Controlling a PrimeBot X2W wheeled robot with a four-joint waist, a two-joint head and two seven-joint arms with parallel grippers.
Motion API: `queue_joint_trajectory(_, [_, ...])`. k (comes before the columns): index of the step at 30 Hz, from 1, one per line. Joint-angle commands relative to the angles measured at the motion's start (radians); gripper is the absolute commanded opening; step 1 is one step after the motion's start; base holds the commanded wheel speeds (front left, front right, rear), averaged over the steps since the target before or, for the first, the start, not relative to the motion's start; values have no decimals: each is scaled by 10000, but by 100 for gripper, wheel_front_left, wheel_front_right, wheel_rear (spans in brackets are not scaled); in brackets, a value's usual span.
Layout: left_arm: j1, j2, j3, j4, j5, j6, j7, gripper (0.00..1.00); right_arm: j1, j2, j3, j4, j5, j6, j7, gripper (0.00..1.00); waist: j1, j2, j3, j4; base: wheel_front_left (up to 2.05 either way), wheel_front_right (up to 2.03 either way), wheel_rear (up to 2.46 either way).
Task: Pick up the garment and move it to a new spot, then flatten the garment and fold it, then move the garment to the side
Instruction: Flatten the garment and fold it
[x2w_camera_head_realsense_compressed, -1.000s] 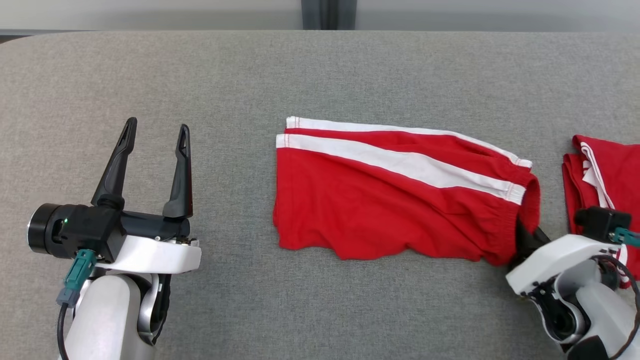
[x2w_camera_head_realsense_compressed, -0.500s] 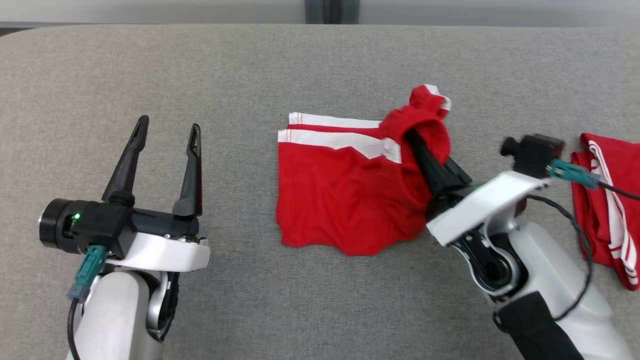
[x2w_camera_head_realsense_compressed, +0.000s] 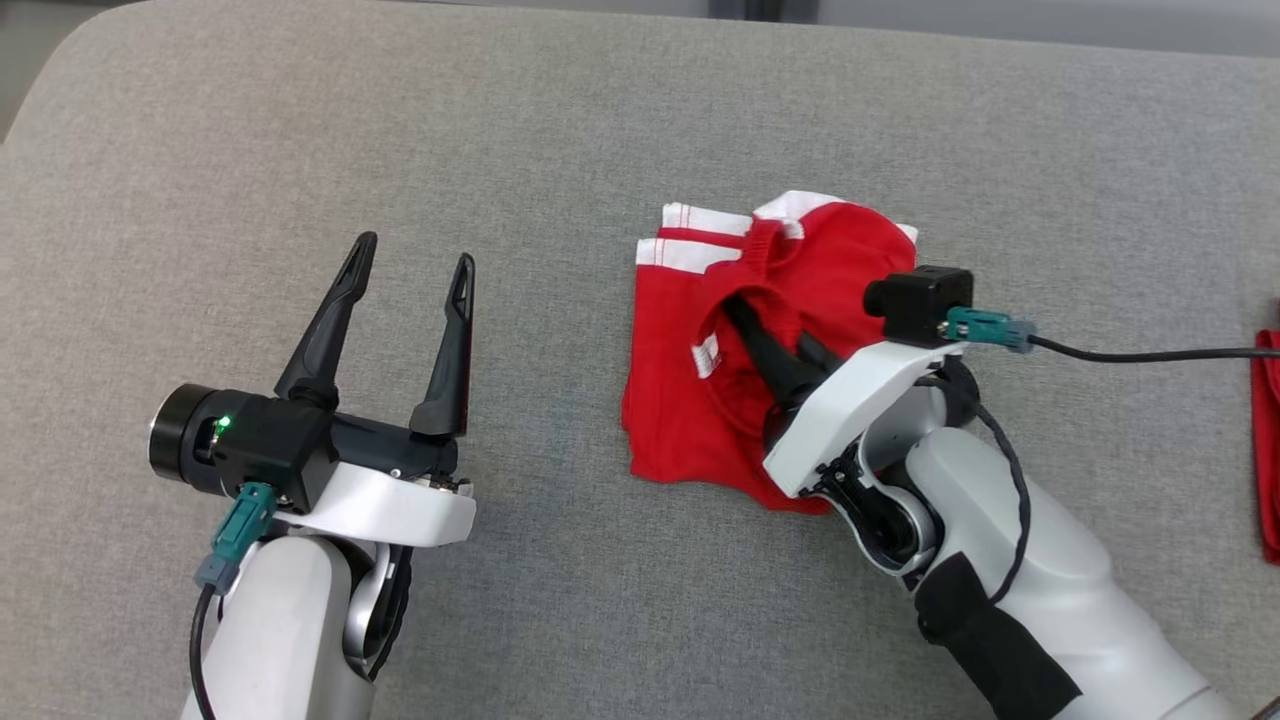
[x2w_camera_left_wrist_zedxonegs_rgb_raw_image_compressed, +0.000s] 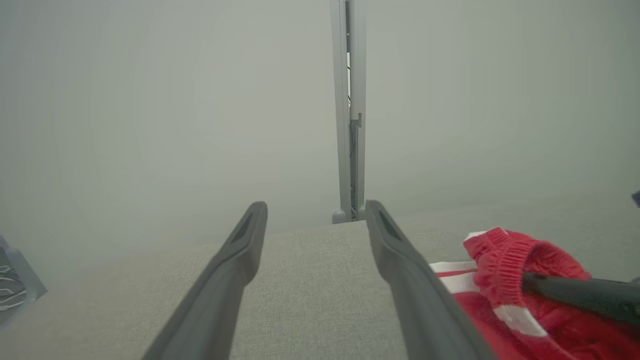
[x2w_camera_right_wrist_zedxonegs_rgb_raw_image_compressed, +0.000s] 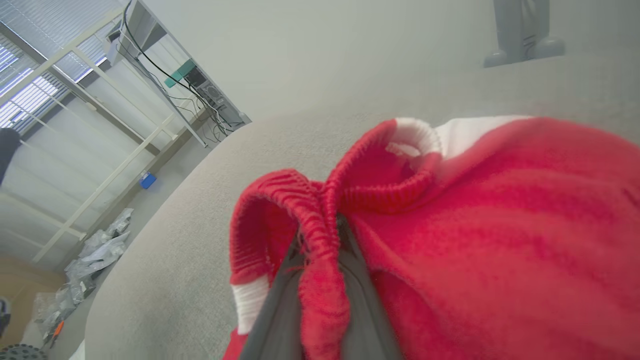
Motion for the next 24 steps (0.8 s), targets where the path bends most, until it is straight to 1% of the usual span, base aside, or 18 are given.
queue_joint_trajectory(1, [-169, 1, 11, 9, 50, -71, -29, 100, -168, -59, 55, 28, 113, 24, -101, 0, 0, 0, 20, 30, 0, 0, 0])
queue_joint_trajectory(4, [-201, -50, -21, 67, 83, -95, -29, 100, -375, -59, 601, 171, 614, 24, -337, 0, 0, 0, 52, 66, 0, 0, 0])
queue_joint_trajectory(5, [-224, -59, -43, 95, 96, -138, -29, 100, -473, -67, 765, 362, 677, 24, -423, 18, 0, 0, 57, 75, 0, 0, 0])
queue_joint_trajectory(6, [-248, -71, -77, 127, 97, -162, -30, 100, -529, -64, 876, 447, 889, 24, -489, 73, 0, 0, 64, 88, 0, 0, 0])
queue_joint_trajectory(7, [-271, -90, -101, 144, 102, -175, -31, 100, -600, -51, 1022, 554, 1051, 24, -535, 100, 0, 0, 74, 97, 0, 0, 0])
queue_joint_trajectory(11, [-276, -119, -133, 181, 102, -222, -30, 100, -863, -47, 1790, 610, 1500, 24, -711, 100, 0, 0, 124, 88, 0, 0, 0])
queue_joint_trajectory(16, [-226, -141, -75, 278, 78, -245, -31, 100, -840, -46, 2879, 529, 1452, 24, -766, 100, 0, 0, 104, -35, 0, 0, 0])
queue_joint_trajectory(19, [-157, -145, 16, 310, 121, -234, -30, 100, -825, -55, 3493, 537, 1049, 24, -790, 100, 0, 0, 72, -169, 0, 0, 0])
queue_joint_trajectory(20, [-140, -147, 37, 310, 134, -237, -31, 100, -886, -59, 3642, 623, 739, 24, -896, 100, 0, 0, 62, -204, 0, 0, 0])
queue_joint_trajectory(22, [-126, -149, 82, 319, 165, -250, -31, 100, -816, -48, 3740, 594, 506, 24, -1087, 100, 0, 0, 25, -266, 0, 0, 0])
queue_joint_trajectory(23, [-123, -146, 107, 316, 176, -246, -30, 100, -954, -53, 3729, 681, 78, 24, -1260, 100, 0, 0, 16, -303, 0, 0, 0])
queue_joint_trajectory(24, [-122, -151, 124, 311, 179, -245, -30, 100, -936, -59, 3628, 645, 13, 24, -1368, 100, 0, 0, 1, -332, 0, 0, 0])
